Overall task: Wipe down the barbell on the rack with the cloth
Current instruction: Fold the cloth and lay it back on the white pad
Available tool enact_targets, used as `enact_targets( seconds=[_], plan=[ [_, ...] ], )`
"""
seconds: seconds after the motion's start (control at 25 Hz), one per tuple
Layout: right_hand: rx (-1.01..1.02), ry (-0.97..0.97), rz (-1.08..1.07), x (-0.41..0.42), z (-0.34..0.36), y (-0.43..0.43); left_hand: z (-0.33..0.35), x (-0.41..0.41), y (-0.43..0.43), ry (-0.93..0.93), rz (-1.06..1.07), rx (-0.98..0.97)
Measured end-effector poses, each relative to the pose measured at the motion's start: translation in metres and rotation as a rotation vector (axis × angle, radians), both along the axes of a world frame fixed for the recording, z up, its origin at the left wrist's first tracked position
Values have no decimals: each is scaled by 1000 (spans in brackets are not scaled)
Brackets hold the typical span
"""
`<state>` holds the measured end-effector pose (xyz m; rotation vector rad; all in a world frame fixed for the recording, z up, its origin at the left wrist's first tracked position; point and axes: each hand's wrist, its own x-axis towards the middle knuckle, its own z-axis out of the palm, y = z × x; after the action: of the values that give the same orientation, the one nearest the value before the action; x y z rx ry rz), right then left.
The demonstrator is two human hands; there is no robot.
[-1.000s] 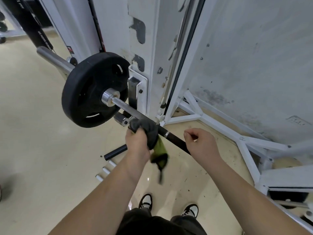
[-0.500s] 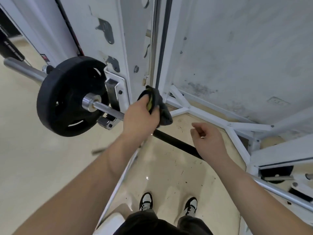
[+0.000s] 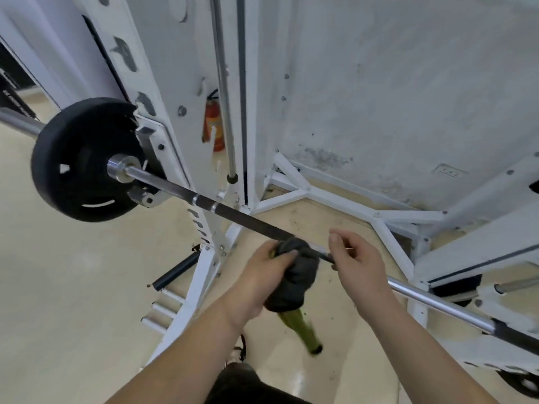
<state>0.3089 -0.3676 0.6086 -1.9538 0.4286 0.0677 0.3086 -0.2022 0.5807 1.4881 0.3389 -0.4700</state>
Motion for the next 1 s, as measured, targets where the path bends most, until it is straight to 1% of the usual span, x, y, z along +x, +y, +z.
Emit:
enact_targets(
  seconds=[0.08,0.16,0.24,0.28,0.36,0.4,0.56,0.6,0.68,0.76,0.84,0.92,0.96,1.0],
  plan=[
    [111,116,81,-23,1,-27,8,-21,-11,84,46,-213],
    [311,241,183,-47,6,-50,26,-43,-36,123,53,-377],
    [550,332,254,-73,13,-74,40,-67,-64,83,7,-399],
    [607,341,289,-84,13,-87,43,-78,-73,51,-17,-373],
    [592,316,357,-103,6,-109,41,-97,-80,-10,-62,-274],
    [539,296,378,-112,0,-116,40,-107,-80,-48,-77,-190],
    [224,201,448,-137,-17,-121,46,-141,-60,-130,-109,177],
    [178,171,492,-141,-16,-118,52,-148,-55,-140,-79,239],
    [166,121,562,-142,-15,-112,54,-156,-45,-133,49,309],
    [217,116,571,-141,-16,-103,42,-163,-34,-51,162,364],
    [330,153,504,-141,-23,-89,19,-173,-20,115,188,372],
    [459,235,416,-141,-35,-72,-3,-187,-4,242,216,262],
    [450,258,404,-141,-45,-63,-9,-194,4,258,224,195],
    [385,272,414,-143,-57,-52,-13,-200,16,260,231,129]
  ],
)
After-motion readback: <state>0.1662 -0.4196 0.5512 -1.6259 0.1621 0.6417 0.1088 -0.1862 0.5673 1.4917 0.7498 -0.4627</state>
